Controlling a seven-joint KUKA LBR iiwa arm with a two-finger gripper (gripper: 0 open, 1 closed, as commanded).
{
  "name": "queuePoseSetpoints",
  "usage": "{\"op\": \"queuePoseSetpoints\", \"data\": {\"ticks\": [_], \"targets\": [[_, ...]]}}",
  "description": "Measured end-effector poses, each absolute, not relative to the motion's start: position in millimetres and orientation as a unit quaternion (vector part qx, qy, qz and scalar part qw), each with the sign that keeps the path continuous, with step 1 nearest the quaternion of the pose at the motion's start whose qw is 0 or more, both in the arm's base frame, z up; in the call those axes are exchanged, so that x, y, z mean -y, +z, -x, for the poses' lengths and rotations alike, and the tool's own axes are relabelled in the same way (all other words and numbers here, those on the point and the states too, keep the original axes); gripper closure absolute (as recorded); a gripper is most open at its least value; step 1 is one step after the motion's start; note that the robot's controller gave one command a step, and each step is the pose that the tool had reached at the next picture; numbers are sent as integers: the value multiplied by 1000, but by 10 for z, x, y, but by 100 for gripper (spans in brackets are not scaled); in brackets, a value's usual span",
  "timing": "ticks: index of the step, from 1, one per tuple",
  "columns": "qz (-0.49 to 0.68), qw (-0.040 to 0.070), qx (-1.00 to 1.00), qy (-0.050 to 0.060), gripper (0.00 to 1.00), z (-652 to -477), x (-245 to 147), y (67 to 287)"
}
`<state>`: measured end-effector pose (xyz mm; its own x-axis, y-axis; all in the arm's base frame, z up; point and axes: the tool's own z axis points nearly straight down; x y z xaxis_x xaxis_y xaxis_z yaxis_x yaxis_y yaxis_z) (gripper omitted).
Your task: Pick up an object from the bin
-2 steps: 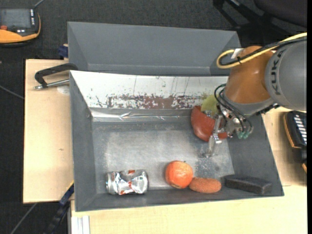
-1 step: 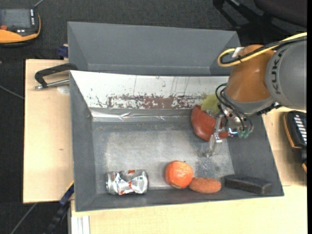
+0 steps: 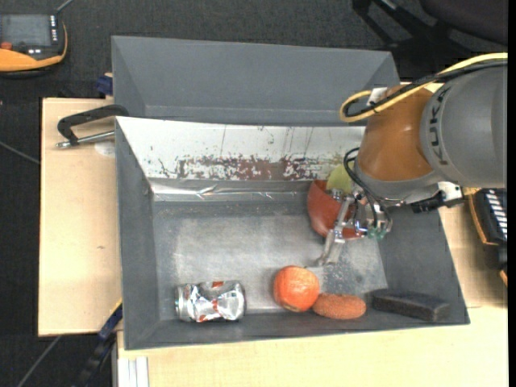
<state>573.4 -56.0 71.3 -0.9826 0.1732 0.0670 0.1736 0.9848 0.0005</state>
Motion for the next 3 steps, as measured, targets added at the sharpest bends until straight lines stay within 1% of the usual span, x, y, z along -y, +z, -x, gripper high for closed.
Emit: {"op": "queuePoseSetpoints", "data": {"ticks": [1,2,3], "targets": [[81,31,996,-4,0,-5745,758,713],[30,29,999,-5,0,-5802,766,713],[-87,26,996,-8,0,-5820,961,710]]}}
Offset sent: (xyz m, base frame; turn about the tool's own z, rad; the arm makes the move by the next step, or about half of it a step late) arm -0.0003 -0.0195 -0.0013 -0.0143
